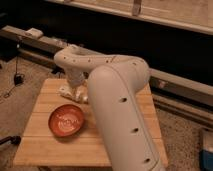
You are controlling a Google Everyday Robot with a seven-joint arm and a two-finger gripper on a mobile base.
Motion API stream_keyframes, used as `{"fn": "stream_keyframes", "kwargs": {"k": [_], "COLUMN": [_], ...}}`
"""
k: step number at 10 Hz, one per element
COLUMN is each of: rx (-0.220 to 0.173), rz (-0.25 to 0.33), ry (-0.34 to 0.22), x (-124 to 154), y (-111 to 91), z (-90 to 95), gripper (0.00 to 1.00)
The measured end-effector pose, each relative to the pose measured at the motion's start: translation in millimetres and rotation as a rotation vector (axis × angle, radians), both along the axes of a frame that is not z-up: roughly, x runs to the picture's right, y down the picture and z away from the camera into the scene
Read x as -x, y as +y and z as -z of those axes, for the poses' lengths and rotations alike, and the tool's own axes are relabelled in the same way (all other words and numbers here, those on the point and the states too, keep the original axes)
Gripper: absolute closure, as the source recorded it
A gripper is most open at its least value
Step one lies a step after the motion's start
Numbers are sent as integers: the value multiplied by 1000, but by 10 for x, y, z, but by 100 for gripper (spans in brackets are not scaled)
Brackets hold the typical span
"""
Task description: Place the bottle in the ceramic bowl
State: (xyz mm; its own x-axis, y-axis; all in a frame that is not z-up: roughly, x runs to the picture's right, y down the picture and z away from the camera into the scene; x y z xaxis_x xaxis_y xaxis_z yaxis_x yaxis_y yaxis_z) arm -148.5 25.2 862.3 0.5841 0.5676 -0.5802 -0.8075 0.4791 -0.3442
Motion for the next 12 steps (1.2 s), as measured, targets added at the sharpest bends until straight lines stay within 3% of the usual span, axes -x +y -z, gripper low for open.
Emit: {"fn": "stream_keyframes", "kwargs": {"k": [4,12], "rx": [13,71], "rz": [39,112], "ry": [-38,-91], "x": [190,316], "y": [-103,110], "z": [-284,-604], "gripper": [35,35]}}
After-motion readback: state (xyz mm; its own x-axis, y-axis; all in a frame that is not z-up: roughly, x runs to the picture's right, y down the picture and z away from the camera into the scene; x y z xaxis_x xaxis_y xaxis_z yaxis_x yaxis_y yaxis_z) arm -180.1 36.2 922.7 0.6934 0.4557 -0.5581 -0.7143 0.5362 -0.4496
